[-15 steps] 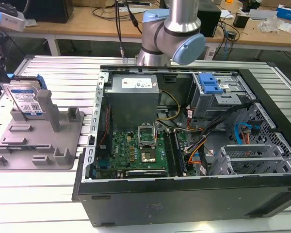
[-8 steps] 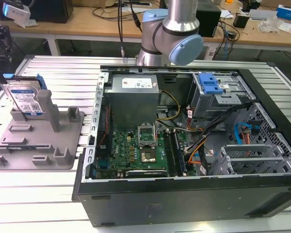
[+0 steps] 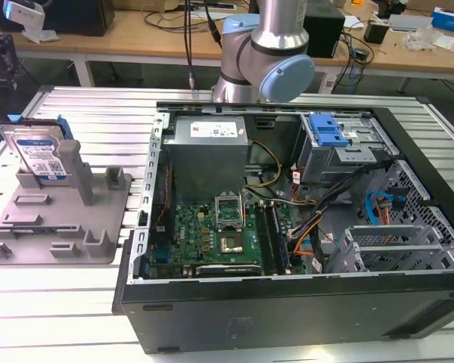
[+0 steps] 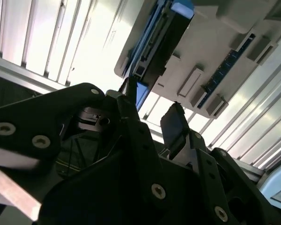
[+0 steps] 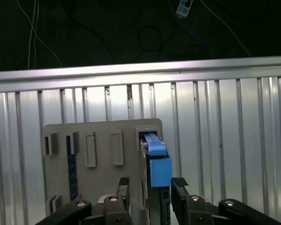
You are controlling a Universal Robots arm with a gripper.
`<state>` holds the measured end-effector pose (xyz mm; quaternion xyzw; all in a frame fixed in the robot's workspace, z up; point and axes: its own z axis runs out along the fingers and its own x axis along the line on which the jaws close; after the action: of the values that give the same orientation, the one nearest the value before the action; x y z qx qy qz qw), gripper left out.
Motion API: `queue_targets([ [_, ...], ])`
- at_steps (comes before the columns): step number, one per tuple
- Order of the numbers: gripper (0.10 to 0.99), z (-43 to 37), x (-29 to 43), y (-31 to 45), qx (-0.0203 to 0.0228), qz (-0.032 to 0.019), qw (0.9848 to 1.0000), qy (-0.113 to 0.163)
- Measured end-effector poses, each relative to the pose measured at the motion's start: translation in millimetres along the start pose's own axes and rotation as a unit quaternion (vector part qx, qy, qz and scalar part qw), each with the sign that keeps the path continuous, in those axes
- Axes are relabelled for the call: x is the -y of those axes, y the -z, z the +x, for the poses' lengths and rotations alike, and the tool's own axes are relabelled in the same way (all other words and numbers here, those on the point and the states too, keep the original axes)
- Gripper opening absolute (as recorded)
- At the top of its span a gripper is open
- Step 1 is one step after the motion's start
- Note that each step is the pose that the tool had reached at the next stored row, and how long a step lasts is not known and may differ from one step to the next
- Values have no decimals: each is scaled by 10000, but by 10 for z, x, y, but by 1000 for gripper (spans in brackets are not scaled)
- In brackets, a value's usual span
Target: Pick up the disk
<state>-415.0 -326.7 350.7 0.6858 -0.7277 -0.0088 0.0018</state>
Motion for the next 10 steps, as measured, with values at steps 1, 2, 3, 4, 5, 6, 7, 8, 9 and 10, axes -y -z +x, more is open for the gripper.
queue_targets([
  [1,482,1,-11,-1,0,0,10000,5],
  [2,482,1,-12,-1,0,0,10000,11],
  [3,482,1,-12,-1,0,0,10000,12],
  [4,482,1,-12,-1,0,1,10000,13],
  [5,482,0,-13,-1,0,0,10000,14],
  [6,482,-6,-15,-1,0,1,10000,13],
  [7,482,-9,-15,-2,0,1,10000,15],
  [8,482,-12,-14,-3,0,0,10000,17],
  [9,482,-21,-15,-4,-1,0,10000,17],
  [10,482,-27,-16,-7,-1,0,10000,17],
])
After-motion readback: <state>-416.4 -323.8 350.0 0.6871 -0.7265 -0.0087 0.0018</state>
